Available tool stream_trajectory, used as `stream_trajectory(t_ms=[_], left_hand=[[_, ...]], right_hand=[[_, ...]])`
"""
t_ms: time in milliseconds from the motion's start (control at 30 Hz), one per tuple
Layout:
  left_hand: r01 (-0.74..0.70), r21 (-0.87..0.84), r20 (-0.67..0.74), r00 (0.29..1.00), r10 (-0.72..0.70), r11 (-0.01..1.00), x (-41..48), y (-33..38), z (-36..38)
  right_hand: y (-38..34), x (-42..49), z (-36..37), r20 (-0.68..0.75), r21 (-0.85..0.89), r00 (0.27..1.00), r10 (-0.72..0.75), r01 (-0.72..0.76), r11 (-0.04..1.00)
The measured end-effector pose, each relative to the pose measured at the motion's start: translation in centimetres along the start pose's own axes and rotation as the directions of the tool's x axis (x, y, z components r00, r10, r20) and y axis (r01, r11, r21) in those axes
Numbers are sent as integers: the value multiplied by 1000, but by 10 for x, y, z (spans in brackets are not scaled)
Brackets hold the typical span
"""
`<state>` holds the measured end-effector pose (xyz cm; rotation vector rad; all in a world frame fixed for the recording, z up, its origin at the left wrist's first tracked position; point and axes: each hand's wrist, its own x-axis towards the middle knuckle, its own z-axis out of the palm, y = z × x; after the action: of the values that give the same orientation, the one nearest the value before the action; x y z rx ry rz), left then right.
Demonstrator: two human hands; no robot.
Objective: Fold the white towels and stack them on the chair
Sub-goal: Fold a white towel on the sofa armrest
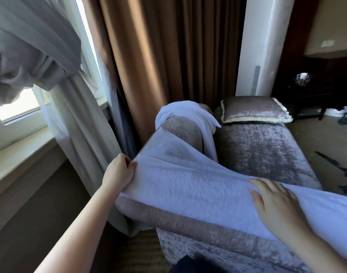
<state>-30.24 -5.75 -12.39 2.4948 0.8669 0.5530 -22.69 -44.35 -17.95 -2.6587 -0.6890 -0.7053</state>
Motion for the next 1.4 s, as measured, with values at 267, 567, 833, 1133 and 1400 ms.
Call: stream_trajectory(t_ms=[267, 567, 833, 1133, 1400], left_hand=[[-439, 131, -123, 882, 454, 889, 25, 55, 14], [-36, 20, -30, 999, 37, 999, 93, 82, 65], [42, -158, -187, 980, -72, 987, 112, 77, 75], [-410, -20, -344, 859, 378, 912, 48, 73, 44], [-655, 68, -214, 728, 652, 753, -82, 14, 36]], right_hand=[[-31, 101, 9, 205, 114, 977, -64, 41, 993], [-22, 154, 74, 551, 58, 835, 21, -63, 996], [-11, 164, 91, 394, 38, 898, 193, -226, 973], [-19, 142, 48, 129, 372, 984, 123, -163, 914], [-54, 14, -11, -99, 332, 981, -165, 189, 924]])
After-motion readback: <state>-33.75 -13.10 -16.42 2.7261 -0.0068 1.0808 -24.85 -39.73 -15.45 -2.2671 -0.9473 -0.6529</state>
